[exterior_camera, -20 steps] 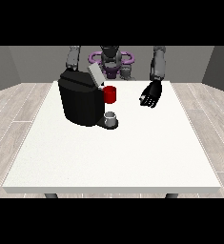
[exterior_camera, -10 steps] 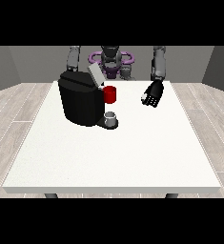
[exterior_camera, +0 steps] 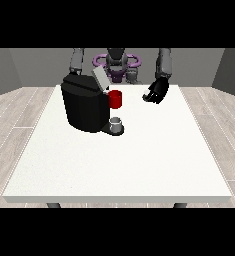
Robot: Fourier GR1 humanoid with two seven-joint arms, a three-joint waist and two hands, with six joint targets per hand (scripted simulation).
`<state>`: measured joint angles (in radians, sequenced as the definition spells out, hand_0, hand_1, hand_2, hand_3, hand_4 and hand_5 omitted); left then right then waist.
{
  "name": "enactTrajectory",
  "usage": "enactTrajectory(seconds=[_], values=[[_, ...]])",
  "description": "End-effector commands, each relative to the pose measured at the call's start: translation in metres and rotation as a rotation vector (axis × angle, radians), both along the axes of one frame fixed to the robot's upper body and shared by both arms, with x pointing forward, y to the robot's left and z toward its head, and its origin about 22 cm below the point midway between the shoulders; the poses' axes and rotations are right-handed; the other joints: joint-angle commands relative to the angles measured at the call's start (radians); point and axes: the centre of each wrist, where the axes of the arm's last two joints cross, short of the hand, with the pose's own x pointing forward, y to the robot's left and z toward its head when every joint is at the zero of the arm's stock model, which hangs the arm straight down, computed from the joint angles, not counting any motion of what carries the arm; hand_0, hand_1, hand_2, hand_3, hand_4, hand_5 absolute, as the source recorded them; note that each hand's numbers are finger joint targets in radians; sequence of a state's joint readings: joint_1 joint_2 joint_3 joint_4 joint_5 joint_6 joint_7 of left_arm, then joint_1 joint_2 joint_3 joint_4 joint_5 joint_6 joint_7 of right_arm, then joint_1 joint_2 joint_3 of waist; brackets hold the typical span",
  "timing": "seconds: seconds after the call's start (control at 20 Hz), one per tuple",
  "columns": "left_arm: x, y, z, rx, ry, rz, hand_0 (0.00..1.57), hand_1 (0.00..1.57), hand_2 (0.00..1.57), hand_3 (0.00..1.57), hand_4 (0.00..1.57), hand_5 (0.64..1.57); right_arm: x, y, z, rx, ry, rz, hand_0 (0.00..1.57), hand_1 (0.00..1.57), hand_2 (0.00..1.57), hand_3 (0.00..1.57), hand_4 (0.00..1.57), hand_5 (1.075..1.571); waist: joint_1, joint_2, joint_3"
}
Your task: Insert the coffee pod into the coffee machine and close the lid
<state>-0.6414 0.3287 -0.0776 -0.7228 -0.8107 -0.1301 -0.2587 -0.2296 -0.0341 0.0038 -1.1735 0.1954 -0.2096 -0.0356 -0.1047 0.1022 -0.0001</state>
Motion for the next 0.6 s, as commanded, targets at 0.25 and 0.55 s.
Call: enactTrajectory(seconds=[0.25, 0.55], values=[[0.027, -0.042, 0.060, -0.036, 0.031, -0.103, 1.42, 1.42, 1.40, 1.33, 0.53, 1.571, 0.010, -0.015, -0.006, -0.005, 0.031, -0.021, 0.00, 0.00, 0.00, 0.00, 0.00, 1.571, 0.032, -0.062, 0.0003], [0.039, -0.039, 0.091, -0.037, 0.010, -0.066, 1.33, 1.33, 1.35, 1.32, 0.59, 1.571, -0.002, -0.012, -0.007, 0.029, -0.001, 0.043, 0.00, 0.00, 0.00, 0.00, 0.00, 1.571, -0.030, -0.063, 0.0002]])
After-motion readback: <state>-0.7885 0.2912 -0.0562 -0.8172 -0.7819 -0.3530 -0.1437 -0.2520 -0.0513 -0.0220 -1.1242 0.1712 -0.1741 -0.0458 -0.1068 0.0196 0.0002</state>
